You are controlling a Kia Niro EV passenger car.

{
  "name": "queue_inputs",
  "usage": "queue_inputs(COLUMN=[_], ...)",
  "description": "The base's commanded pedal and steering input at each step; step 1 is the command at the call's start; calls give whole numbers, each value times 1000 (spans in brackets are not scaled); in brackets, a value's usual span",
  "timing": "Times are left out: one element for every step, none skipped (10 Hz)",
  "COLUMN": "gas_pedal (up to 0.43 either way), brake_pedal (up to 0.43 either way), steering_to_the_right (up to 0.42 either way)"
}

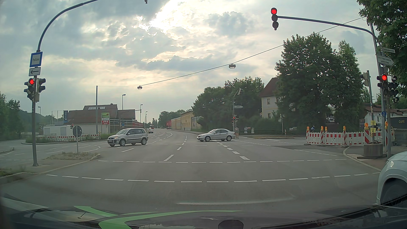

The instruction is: Follow the waypoints while adhering to traffic rules and regulations

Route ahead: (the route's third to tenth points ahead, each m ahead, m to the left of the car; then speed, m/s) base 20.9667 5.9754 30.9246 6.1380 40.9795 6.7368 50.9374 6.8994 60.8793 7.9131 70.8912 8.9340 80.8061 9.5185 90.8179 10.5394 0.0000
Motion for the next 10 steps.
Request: queue_inputs(gas_pedal=[0, 0, 0, 0, 0, 0, 0, 0, 0, 0], brake_pedal=[256, 256, 256, 256, 256, 256, 256, 256, 256, 256], steering_to_the_right=[1, 0, 1, 1, 1, 1, 0, 1, 0, 0])
